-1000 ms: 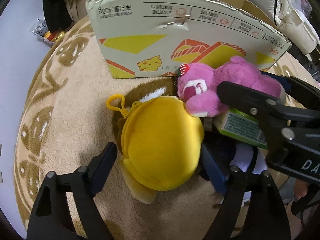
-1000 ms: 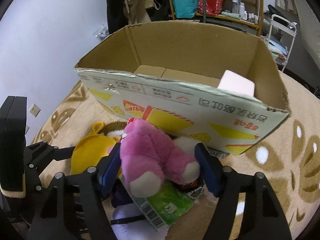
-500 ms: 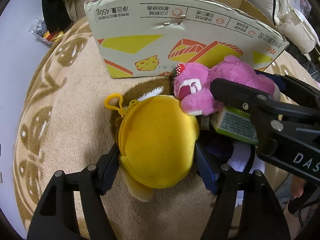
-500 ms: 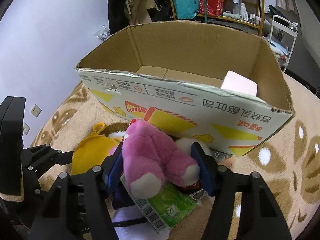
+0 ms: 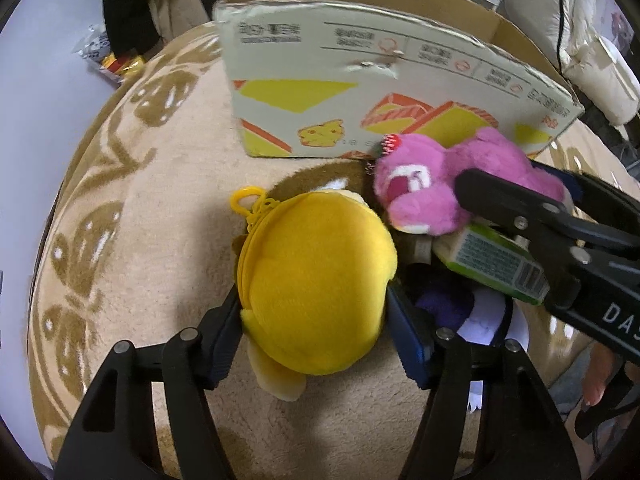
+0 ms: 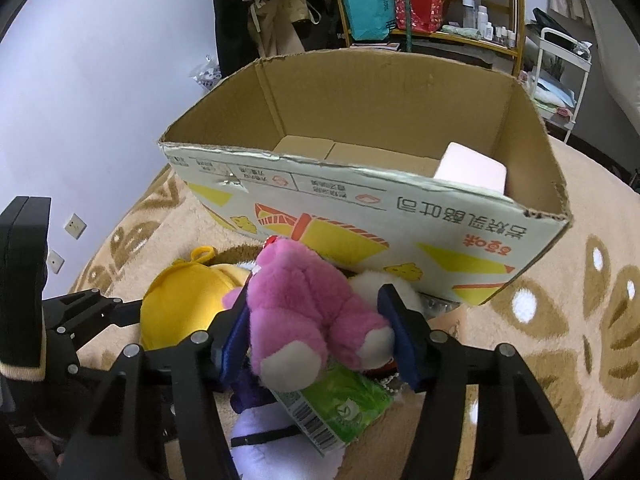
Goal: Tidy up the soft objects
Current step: 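Grasp the pink plush bear with the right tool while the left tool grasps the yellow plush, then lift the pink bear with the right tool while the left tool lifts the yellow plush toward the box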
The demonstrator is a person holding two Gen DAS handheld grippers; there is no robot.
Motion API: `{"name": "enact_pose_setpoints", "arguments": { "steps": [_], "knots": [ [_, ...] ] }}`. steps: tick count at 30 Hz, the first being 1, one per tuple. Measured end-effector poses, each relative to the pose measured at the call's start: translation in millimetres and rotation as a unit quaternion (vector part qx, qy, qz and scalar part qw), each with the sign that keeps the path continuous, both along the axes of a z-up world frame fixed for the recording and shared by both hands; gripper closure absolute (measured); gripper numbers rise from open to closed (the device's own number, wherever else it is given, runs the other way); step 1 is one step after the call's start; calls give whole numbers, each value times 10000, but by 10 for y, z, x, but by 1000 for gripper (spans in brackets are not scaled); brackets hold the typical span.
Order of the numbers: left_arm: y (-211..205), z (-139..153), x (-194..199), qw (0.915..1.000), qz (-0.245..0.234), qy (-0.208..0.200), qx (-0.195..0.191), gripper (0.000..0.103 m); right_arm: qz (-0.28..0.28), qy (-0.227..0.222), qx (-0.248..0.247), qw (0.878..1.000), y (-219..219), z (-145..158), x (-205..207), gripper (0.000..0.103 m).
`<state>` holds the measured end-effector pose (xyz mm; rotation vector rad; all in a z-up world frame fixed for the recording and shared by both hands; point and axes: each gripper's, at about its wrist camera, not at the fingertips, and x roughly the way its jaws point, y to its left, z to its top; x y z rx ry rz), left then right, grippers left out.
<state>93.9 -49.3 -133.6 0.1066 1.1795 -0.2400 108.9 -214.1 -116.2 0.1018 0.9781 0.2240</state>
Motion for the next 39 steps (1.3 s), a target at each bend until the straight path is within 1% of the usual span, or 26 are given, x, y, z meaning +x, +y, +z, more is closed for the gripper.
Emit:
{"name": "enact_pose_setpoints", "arguments": {
  "steps": [5, 10, 12, 15, 18, 21, 24, 29, 34, 37, 39],
  "knots": [
    [89, 92, -30, 9996, 211, -141, -105, 37, -53, -121, 46, 9999, -31, 89, -67, 39],
    [114, 198, -88, 9985, 191, -373, -338, 37, -82, -244, 124, 9996, -42, 177, -141, 40],
    [104, 228, -104, 9983, 172, -460, -317, 37, -87, -319, 143, 9994, -37, 221, -175, 42],
    [96, 241, -117, 9982, 204, -495, -258, 37, -69, -373, 107, 9992, -34, 247, -212, 43],
    [112, 274, -135, 9976, 279, -596, -201, 37, -131, -368, 254, 9989, -71, 261, -228, 43],
    [156, 351, -173, 9960, 363, -779, -238, 37, -209, -509, 350, 9979, -143, 338, -261, 44],
    [194, 445, -220, 9935, 422, -1013, -315, 37, -305, -674, 527, 9959, -222, 440, -313, 44],
    [237, 607, -304, 9876, 482, -1407, -502, 37, -495, -803, 771, 9926, -356, 548, -405, 44],
    [237, 732, -386, 9822, 506, -1748, -475, 37, -617, -1116, 767, 9889, -414, 710, -538, 44],
    [224, 818, -454, 9770, 482, -2027, -442, 37, -713, -1416, 689, 9849, -438, 849, -630, 44],
    [208, 890, -515, 9717, 461, -2278, -430, 37, -793, -1685, 579, 9808, -464, 958, -706, 44]
  ]
}}
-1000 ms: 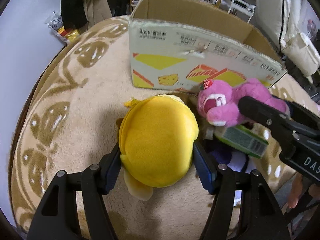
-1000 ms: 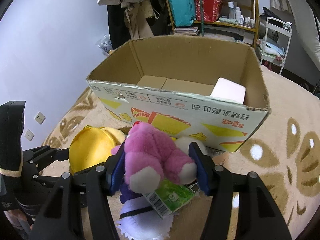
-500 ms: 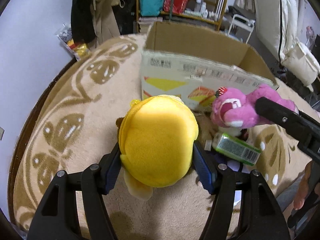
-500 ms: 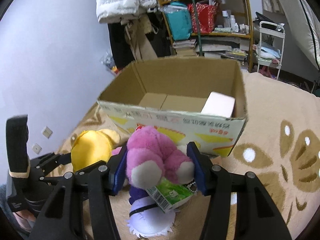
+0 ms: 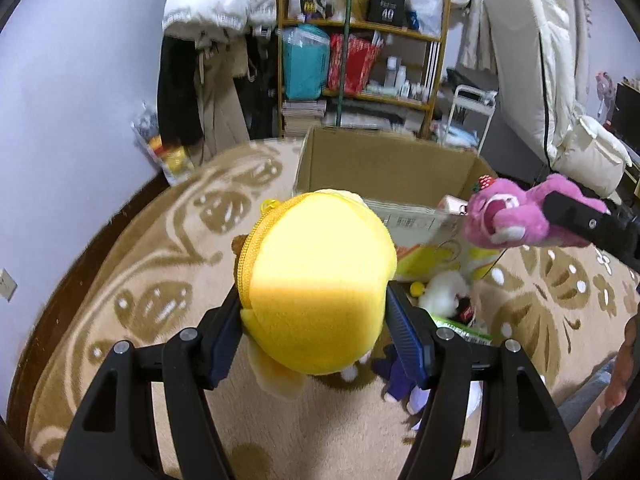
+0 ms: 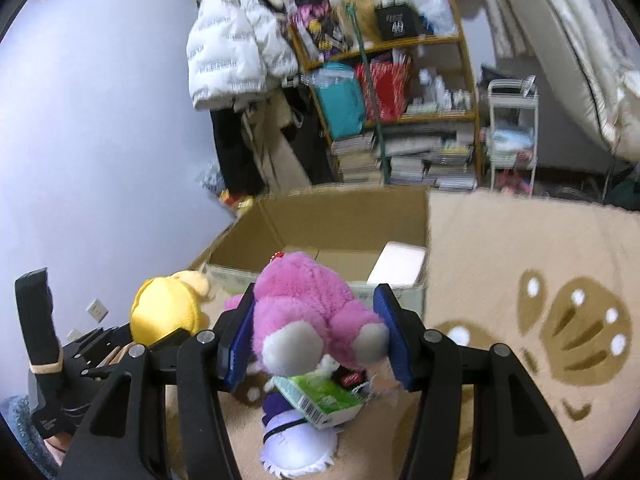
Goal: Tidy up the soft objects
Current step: 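Lift the pink bear with the right tool while the left tool lifts the yellow plush toward the box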
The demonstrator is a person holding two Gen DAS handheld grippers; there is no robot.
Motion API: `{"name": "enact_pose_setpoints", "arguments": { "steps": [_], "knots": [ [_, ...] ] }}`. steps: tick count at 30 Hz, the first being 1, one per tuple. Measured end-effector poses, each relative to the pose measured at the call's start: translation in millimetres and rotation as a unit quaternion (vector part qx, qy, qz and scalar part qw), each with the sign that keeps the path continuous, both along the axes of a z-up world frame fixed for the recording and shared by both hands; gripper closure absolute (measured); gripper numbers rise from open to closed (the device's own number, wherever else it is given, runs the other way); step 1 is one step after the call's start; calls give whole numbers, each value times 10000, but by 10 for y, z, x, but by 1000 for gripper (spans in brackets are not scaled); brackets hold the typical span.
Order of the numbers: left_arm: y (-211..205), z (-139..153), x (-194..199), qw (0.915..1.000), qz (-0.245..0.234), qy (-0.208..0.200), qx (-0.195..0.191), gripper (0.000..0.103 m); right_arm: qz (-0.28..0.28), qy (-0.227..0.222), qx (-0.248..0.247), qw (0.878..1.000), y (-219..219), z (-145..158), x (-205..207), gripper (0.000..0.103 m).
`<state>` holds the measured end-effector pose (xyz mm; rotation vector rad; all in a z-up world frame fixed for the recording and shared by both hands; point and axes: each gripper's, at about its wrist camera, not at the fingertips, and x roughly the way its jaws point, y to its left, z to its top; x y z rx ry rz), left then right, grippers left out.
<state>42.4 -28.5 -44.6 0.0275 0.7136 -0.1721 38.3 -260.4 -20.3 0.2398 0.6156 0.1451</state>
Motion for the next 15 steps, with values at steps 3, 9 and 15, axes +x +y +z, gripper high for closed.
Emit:
{"name": "enact_pose_setpoints", "arguments": {
  "steps": [3, 9, 15],
  "knots": [
    [-22, 99, -72, 9995, -9, -320, 17, 37, -129, -312, -118, 9994, -34, 116, -95, 44],
    [-68, 239, -112, 9975, -41, -702, 15, 37, -277, -661, -196, 9972, -86, 259, -141, 44],
    [-148, 356, -91, 9945, -57, -1040, 85, 37, -357, -744, -203, 9964, -146, 275, -86, 44]
  ]
}}
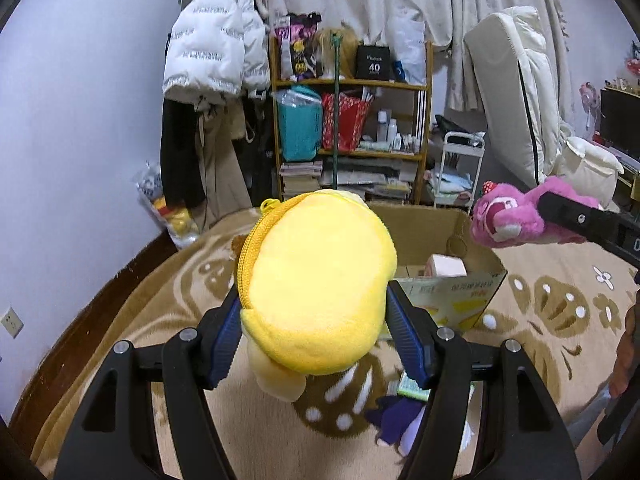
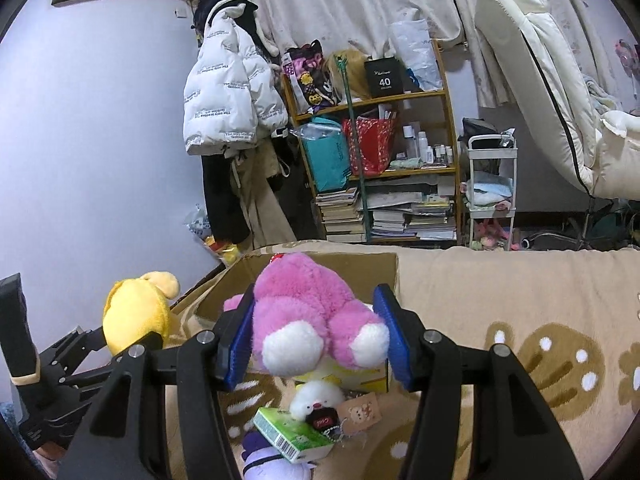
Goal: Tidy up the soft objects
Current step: 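Lift the pink bear with the right tool while the left tool lifts the yellow plush toward the box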
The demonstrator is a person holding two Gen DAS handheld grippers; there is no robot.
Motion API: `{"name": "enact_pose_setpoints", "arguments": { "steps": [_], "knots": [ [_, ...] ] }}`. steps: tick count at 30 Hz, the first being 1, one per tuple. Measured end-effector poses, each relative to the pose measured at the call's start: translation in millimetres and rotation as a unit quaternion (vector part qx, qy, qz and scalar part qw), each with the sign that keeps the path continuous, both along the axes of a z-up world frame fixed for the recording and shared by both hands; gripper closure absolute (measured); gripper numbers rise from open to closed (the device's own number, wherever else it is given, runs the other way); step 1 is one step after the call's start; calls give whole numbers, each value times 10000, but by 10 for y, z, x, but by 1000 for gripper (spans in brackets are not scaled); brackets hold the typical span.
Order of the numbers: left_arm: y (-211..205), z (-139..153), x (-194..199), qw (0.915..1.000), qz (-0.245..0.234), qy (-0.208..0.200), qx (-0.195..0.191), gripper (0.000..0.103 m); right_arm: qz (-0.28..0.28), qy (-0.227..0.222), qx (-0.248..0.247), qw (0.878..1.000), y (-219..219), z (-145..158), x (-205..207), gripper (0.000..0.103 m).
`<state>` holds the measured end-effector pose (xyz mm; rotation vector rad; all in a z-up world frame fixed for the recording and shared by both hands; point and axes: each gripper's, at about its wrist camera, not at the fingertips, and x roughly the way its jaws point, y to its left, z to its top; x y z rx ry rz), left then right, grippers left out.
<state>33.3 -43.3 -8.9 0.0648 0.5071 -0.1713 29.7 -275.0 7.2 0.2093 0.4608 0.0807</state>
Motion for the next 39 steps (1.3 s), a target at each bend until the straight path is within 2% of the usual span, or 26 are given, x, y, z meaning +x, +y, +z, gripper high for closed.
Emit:
{"name": "enact_pose_setpoints", "arguments": {
  "steps": [6, 17, 25, 34, 39],
  "knots": [
    [-76, 104, 98, 9994, -23, -309, 140, 36, -121, -152, -78, 9998, -48, 35, 82, 43],
    [-296, 185, 390, 9978, -157, -586, 265, 36, -248, -183, -204, 9993, -108, 23, 254, 43],
    [-338, 141, 652, 9982, -124, -527, 258, 36, -208, -37, -198, 9996, -173, -111, 544, 43],
    [-332, -15, 866, 9992, -99, -300, 238, 36, -240, 246, -193, 9992, -279, -323, 746, 43],
    [-380, -109, 932, 9993, -188, -173, 262, 35, -78, 272, -217, 9994, -230, -374, 811, 43]
  ]
}}
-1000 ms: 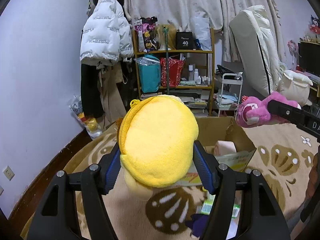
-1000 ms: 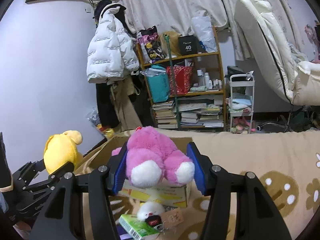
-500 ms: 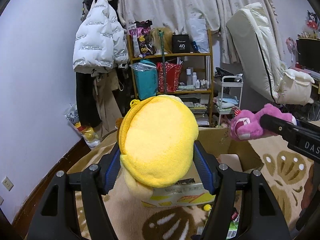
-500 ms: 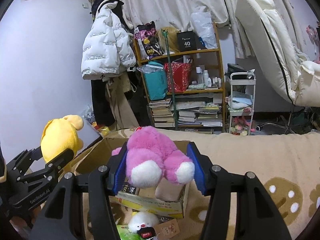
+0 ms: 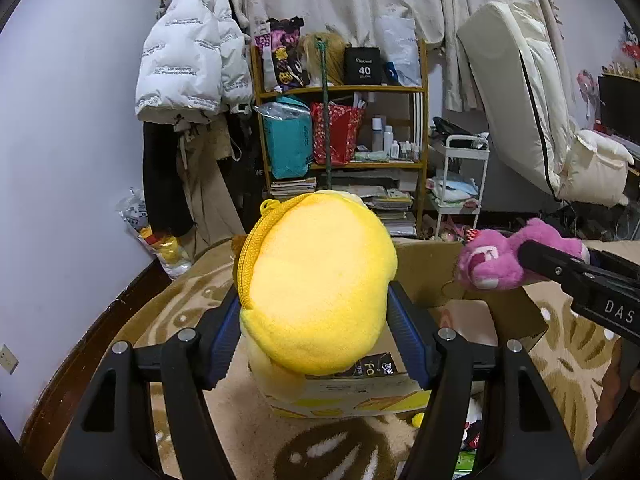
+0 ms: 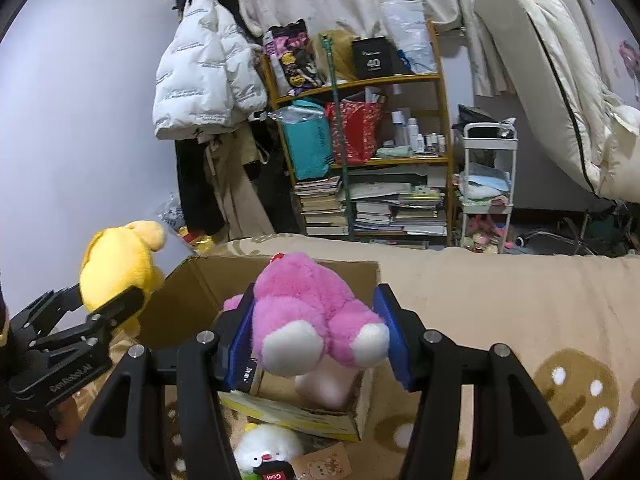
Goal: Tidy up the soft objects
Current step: 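Lift the pink bear with the right tool while the left tool lifts the yellow plush toward the box, then open both tools to drop the pink bear and yellow plush into the box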
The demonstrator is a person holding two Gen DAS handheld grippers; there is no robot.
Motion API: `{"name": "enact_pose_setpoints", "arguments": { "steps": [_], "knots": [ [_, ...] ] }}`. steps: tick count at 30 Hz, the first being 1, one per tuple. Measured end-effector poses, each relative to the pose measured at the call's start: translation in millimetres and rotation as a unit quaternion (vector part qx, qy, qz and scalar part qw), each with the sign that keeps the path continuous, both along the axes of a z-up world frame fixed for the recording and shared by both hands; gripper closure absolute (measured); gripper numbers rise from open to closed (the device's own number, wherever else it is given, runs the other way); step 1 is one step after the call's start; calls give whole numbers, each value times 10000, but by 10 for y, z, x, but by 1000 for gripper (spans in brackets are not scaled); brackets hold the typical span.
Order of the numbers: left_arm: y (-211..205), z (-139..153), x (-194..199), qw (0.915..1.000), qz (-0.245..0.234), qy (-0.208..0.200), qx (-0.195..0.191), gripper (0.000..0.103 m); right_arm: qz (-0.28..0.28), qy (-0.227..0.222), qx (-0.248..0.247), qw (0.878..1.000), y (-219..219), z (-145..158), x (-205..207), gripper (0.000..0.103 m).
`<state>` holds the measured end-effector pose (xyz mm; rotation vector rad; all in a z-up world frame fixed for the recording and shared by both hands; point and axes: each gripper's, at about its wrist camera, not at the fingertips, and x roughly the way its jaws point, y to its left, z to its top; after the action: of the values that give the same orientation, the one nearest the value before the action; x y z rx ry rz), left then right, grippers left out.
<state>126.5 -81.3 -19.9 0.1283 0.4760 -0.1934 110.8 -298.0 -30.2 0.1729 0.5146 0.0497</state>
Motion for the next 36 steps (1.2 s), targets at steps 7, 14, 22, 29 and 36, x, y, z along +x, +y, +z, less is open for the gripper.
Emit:
{"name": "enact_pose_setpoints", "arguments": {
  "steps": [7, 14, 22, 29, 36],
  "knots": [
    [-61, -136, 41, 9998, -53, 138, 137, 33, 74, 259, -255, 9993, 129, -140, 84, 43],
    [-67, -179, 56, 9996, -65, 205, 173, 29, 145, 395, -203, 9989, 112, -208, 119, 42],
    [-33, -174, 13, 9993, -5, 252, 277, 18, 216, 448, -166, 9986, 117, -230, 109, 42],
    [61, -83, -76, 9994, 144, 199, 227, 9, 300, 377, 127, 9988, 66, -114, 31, 22],
    [142, 11, -224, 9994, 243, 187, 178, 4, 392, 336, 3, 9987, 123, -9, -115, 13]
  ]
}}
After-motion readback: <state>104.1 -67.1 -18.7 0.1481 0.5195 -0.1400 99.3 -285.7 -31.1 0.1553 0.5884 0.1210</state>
